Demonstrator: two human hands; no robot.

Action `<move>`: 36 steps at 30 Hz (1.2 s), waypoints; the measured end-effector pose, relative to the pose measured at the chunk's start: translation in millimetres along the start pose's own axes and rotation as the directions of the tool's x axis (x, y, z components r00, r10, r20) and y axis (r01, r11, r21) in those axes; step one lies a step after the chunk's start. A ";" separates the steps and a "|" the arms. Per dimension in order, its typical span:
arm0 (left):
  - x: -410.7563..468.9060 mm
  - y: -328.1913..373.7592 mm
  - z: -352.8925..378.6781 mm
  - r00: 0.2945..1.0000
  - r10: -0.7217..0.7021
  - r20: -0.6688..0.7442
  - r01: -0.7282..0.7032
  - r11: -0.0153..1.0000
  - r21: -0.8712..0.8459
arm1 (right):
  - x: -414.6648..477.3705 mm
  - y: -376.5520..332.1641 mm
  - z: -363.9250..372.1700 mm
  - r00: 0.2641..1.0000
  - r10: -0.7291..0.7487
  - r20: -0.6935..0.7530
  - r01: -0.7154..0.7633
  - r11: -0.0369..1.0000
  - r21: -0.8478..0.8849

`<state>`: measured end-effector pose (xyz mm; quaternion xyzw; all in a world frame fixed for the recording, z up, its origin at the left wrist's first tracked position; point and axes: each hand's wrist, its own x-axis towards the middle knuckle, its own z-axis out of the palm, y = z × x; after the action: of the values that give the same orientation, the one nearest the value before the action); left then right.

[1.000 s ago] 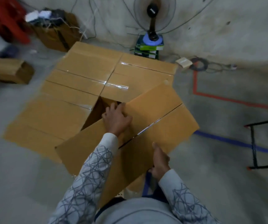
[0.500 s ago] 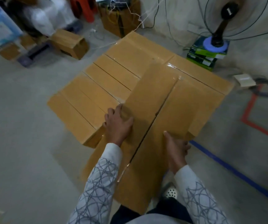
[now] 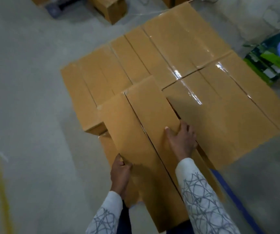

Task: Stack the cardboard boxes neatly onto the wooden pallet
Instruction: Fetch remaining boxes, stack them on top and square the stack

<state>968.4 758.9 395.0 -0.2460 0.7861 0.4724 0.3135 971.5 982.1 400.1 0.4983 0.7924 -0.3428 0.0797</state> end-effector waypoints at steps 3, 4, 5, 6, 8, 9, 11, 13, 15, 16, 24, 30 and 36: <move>6.5 -18.2 31.8 0.998 -0.049 -0.043 0.049 0.999 -0.005 | 33.6 27.4 15.8 0.994 0.010 0.112 -0.004 0.999 -0.049; 11.1 -24.2 42.8 0.998 -0.041 -0.055 0.042 0.999 0.013 | 46.1 37.8 21.3 0.990 0.016 0.142 -0.009 0.999 -0.051; 15.6 -28.1 54.4 0.998 -0.035 -0.053 0.037 0.999 0.038 | 59.2 48.8 26.2 0.986 0.024 0.163 -0.016 0.999 -0.048; 23.1 -32.7 66.5 0.998 -0.030 -0.046 0.033 0.998 0.060 | 73.3 59.2 31.9 0.985 0.030 0.171 -0.023 0.999 -0.042; 42.4 -49.3 89.9 0.999 -0.044 -0.029 0.047 0.994 0.103 | 94.7 77.7 43.3 0.984 0.057 0.169 -0.051 0.998 -0.041; 51.5 -58.2 101.3 0.998 -0.055 -0.024 0.057 0.993 0.108 | 102.3 86.6 49.4 0.985 0.065 0.158 -0.057 0.997 -0.053; 66.7 -73.6 118.4 0.998 -0.058 -0.014 0.059 0.994 0.090 | 114.6 104.9 64.3 0.992 0.034 0.119 -0.025 0.997 -0.079; 82.5 -85.1 132.5 0.998 -0.060 -0.011 0.061 0.996 0.060 | 126.8 119.7 77.0 0.994 -0.046 0.103 0.058 0.992 -0.111; 100.5 -95.8 143.4 0.997 -0.072 -0.010 0.072 0.996 0.045 | 140.7 134.4 91.3 0.984 -0.126 0.125 0.146 0.974 -0.173; 109.7 -102.6 148.9 0.996 -0.083 -0.013 0.084 0.996 0.041 | 147.4 141.2 98.1 0.978 -0.149 0.143 0.177 0.962 -0.209; 130.4 -151.6 163.1 0.982 -0.185 0.048 0.191 0.940 -0.282 | 120.5 191.5 105.6 0.940 -0.268 0.213 0.303 0.941 -0.153; 61.8 -158.1 181.0 0.952 -0.247 0.180 0.289 0.919 -0.269 | 29.7 256.7 80.9 0.981 0.194 0.031 -0.192 0.980 -0.044; 49.9 -179.3 193.8 0.945 -0.239 0.223 0.288 0.933 -0.218 | 30.1 302.9 67.7 0.584 0.784 0.209 -0.782 0.476 0.402</move>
<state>1107.3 850.6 184.0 -0.3397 0.6466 0.5417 0.4159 1197.9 1043.3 194.6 0.8087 0.3737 -0.4415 0.1070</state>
